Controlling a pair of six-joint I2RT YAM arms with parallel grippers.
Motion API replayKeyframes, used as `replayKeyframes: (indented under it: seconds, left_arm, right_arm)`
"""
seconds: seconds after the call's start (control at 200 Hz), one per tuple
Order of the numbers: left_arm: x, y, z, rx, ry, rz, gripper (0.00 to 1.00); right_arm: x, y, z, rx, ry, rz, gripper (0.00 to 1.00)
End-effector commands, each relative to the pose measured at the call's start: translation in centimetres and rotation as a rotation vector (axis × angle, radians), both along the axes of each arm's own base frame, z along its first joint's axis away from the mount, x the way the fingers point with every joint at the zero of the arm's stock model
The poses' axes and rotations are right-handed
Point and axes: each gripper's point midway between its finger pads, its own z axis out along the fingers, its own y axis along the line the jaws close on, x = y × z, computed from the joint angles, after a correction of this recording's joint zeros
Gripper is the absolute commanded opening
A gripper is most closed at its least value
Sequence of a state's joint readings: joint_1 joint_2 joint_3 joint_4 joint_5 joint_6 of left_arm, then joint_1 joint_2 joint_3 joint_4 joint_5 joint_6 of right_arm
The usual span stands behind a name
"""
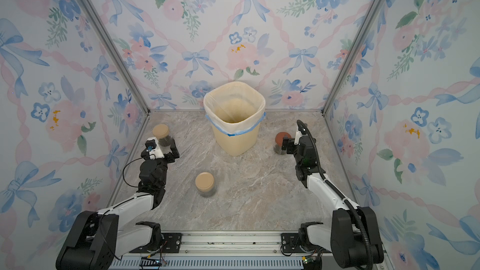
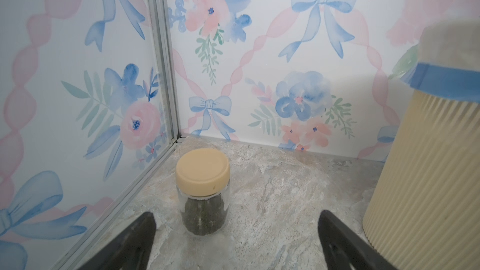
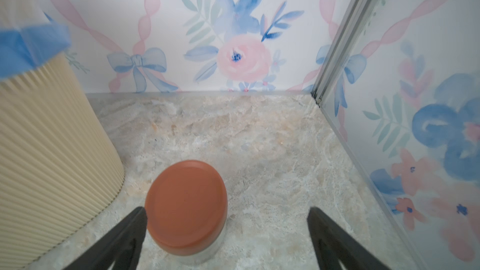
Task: Empty moldy tea leaves from jars
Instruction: Move the trash bin to the center of the board.
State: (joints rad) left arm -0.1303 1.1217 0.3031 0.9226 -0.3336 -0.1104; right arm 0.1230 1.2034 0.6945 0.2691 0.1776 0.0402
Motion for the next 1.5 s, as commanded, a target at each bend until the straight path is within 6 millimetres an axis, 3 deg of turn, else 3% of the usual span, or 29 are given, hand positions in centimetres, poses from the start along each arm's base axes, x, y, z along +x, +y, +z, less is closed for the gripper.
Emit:
replayKeyframes:
  seconds: [0.0,0.175,0.32,0.335,0.455,0.625,0.845,1.01,1.18,1.195,1.23,1.405,1.42,1.495]
  left_arm:
    - [-0.1,0.6,-0.8,-0.044,0.137,0.038,0.98]
    - [-0.7,0.0,2.3,-0.178,0.131,0.012,0.98]
    - [0.0,-2.7,5.2,-0.297,0.185,-0.132,0.98]
    - [0.2,-3.1,7.0,-0.312,0.153,-0.157,0.98]
    - [0.2,-5.6,9.6,-0.409,0.131,-0.298,0.98]
    - [0.9,-7.7,11.8,-0.489,0.124,-0.417,0.98]
    - [-0.3,-8.9,11.9,-0.518,0.131,-0.49,0.98]
    - [-2.0,-9.4,10.7,-0.531,0.146,-0.531,0.98]
    - [-3.0,-9.7,8.7,-0.538,0.178,-0.544,0.98]
    - [-3.1,-9.7,7.2,-0.542,0.207,-0.539,0.98]
    - [-3.2,-9.8,6.5,-0.547,0.223,-0.54,0.98]
    - [-3.5,-10.2,5.2,-0.533,0.252,-0.558,0.98]
    - [-3.6,-10.2,5.2,-0.531,0.251,-0.559,0.98]
    - [-3.7,-10.2,4.8,-0.52,0.259,-0.558,0.98]
  right_arm:
    - [-2.8,0.1,-2.3,0.042,0.224,-0.026,0.98]
    - [-4.7,2.0,-0.2,0.157,0.299,0.009,0.98]
    - [-6.0,5.1,4.0,0.301,0.319,0.104,0.97]
    - [-6.1,5.5,4.5,0.321,0.317,0.118,0.97]
    - [-7.1,8.1,8.0,0.432,0.313,0.182,0.98]
    - [-7.8,11.4,9.8,0.607,0.389,0.194,0.98]
    - [-7.2,17.0,12.4,0.726,0.441,0.219,0.97]
    - [-5.2,18.8,12.5,0.788,0.477,0.169,0.98]
    - [-2.9,19.6,10.9,0.796,0.523,0.072,1.0]
    - [-2.7,19.6,10.7,0.797,0.531,0.063,1.0]
    - [-2.2,19.8,10.1,0.795,0.548,0.047,0.98]
    - [-0.5,20.7,8.8,0.8,0.584,-0.003,0.91]
    - [0.0,20.8,7.8,0.791,0.601,-0.02,0.91]
    - [0.8,20.8,7.1,0.789,0.622,-0.05,0.87]
